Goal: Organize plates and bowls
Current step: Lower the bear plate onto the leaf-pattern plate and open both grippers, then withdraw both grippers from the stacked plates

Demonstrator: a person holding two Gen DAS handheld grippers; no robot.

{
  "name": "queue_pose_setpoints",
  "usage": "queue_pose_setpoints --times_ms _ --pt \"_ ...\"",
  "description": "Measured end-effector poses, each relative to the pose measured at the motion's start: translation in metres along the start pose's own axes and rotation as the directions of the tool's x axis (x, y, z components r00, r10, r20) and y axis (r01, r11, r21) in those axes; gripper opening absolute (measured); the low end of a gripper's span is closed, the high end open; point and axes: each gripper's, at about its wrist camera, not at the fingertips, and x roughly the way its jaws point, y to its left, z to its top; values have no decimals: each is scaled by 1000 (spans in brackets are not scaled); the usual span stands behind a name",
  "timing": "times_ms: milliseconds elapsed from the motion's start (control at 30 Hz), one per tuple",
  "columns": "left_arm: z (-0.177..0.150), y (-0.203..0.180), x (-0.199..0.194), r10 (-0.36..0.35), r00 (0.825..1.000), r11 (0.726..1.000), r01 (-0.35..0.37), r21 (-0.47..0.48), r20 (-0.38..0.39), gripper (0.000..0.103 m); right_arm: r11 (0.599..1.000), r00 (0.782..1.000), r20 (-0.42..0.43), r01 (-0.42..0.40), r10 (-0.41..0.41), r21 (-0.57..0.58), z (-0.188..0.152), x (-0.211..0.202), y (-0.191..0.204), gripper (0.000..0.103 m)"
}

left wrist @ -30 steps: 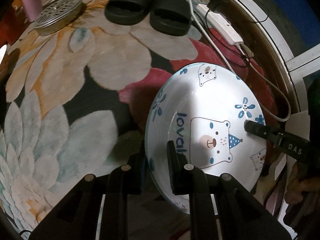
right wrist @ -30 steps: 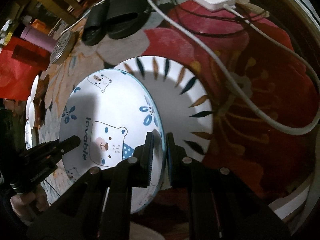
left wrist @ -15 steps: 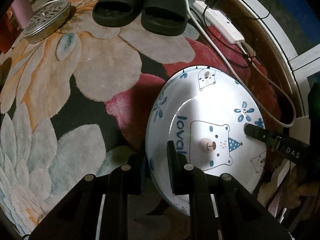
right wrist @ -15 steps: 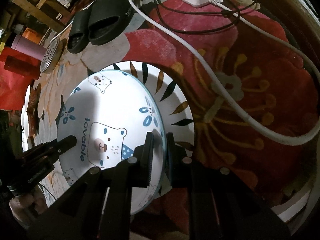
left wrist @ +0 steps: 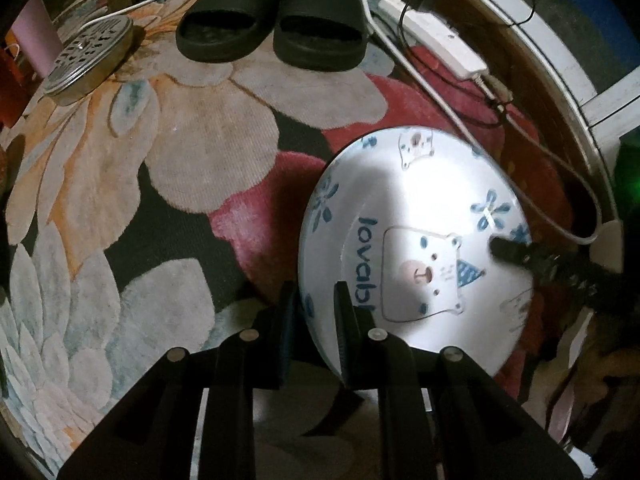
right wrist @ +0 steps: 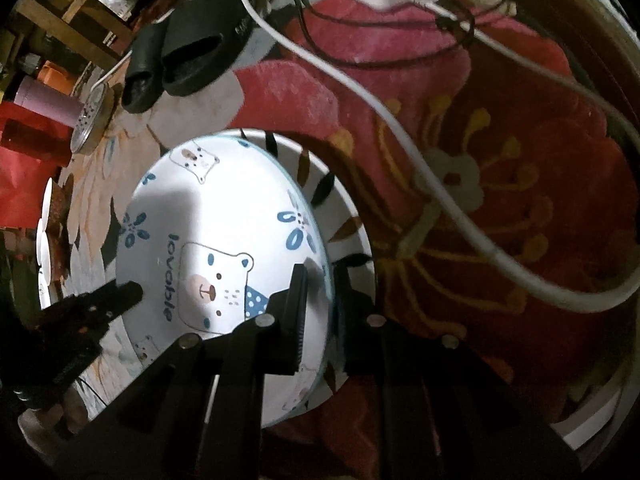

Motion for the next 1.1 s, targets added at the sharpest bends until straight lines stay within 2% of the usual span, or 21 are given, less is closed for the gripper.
queue_pose_setpoints --times_ms 67,133,200,233,267,300,367,400,600,1100 --pt "1 2 -5 11 1000 1000 -11 -6 12 25 1000 1000 -8 -8 8 22 -2 1 -3 17" --pt "1 7 -9 15 1000 1000 -15 -26 20 45 1000 1000 -15 -3 4 23 -3 1 -2 18" --pt "0 12 -14 19 999 999 -17 -49 36 76 1000 1000 -24 -3 4 22 -3 0 0 24" --pt "0 15 -17 22 999 998 -20 -62 45 80 1000 1000 -24 -12 13 24 -3 -1 1 35" --pt "-1 19 -19 24 998 997 -20 -77 51 85 999 1000 -12 -25 25 23 -4 -5 3 52" --pt "-2 23 -20 25 998 996 -20 -90 51 91 999 999 5 -36 36 16 -6 -9 7 62" --pt "-5 30 -20 34 999 993 -29 -115 42 97 999 999 31 -37 38 -12 -7 -17 17 100" --pt "-6 34 -21 45 998 991 -39 -125 40 100 999 999 44 -26 27 -23 -8 -20 21 103" --pt "-15 52 -29 85 996 983 -77 -164 38 101 995 993 118 29 -17 -95 -13 -38 43 103" --pt "-25 92 -54 115 992 973 -100 -208 60 102 993 996 89 -5 16 -114 -16 -23 90 103"
